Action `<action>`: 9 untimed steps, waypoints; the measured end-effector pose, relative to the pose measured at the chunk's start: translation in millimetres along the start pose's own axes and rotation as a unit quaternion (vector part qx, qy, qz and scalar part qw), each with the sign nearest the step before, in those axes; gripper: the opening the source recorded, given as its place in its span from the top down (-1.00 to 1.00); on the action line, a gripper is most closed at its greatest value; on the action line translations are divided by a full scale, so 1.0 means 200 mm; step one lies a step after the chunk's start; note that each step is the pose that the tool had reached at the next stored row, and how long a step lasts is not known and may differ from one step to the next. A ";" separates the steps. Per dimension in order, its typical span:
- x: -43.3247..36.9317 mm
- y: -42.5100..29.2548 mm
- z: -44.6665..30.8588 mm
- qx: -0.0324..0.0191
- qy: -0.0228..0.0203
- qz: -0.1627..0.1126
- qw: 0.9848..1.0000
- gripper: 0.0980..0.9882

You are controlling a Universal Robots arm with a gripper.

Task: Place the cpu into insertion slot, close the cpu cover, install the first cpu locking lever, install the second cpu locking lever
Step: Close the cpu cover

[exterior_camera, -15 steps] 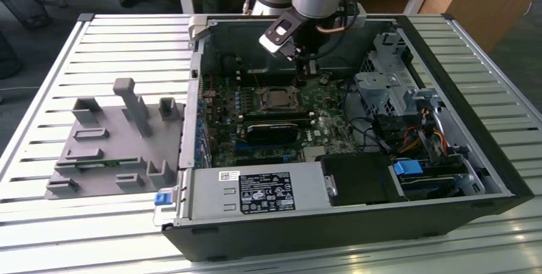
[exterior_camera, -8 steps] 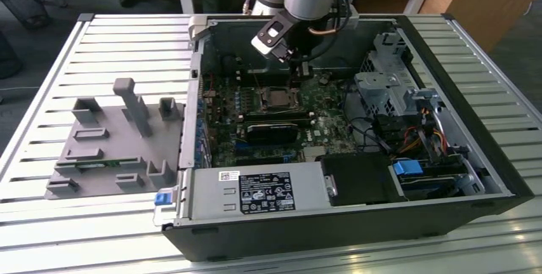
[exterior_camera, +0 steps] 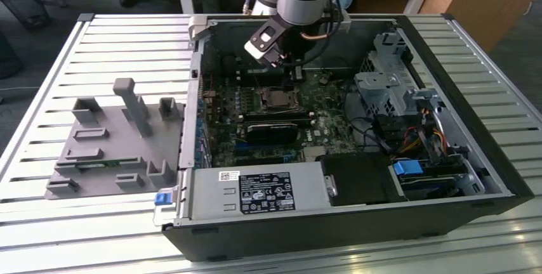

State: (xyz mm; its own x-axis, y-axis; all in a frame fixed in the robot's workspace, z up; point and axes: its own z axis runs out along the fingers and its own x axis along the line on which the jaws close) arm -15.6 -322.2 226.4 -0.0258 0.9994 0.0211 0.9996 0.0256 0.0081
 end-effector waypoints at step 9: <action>0.001 -0.079 0.025 0.000 0.000 -0.001 1.000 0.98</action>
State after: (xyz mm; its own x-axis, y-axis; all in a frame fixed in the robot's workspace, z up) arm -31.3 -322.2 221.3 -0.0274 0.9994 0.0211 0.9996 0.0273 0.0076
